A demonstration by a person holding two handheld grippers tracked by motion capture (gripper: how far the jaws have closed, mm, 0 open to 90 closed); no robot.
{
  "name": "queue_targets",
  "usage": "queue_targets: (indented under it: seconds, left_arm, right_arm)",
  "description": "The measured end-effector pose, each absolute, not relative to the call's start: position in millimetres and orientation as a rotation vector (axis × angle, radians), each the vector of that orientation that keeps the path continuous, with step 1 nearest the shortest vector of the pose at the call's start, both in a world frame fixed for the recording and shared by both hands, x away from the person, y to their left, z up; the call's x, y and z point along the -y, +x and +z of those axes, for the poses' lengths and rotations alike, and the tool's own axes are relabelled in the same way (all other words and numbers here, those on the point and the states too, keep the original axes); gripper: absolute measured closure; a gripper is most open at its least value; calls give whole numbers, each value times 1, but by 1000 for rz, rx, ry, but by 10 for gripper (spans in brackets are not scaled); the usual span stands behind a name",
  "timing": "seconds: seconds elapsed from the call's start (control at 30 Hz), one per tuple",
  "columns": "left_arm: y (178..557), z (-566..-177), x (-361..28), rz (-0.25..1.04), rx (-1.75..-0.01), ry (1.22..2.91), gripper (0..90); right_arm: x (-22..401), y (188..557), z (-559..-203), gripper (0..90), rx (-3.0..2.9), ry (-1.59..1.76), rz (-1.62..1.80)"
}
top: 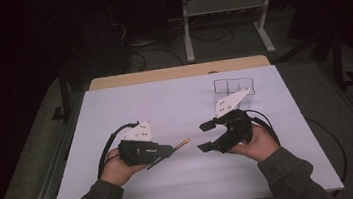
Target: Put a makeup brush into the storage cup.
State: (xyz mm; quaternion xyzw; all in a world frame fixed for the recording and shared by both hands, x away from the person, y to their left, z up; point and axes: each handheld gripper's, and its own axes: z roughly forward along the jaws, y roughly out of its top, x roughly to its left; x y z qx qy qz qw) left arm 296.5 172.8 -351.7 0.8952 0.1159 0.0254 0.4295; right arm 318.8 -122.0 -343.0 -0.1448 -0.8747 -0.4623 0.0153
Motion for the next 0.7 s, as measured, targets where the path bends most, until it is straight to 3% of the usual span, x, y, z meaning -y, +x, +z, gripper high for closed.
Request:
queue_targets:
  seconds: [0.33,0.7]
  left_arm:
    - [295,-351,-167,58,-260,2232,835]
    - [293,-352,-158,38,-225,2238,835]
  right_arm:
    - [109,321,-344,368,2721,-368,-1412]
    - [102,323,-349,567,2651,-303,-1368]
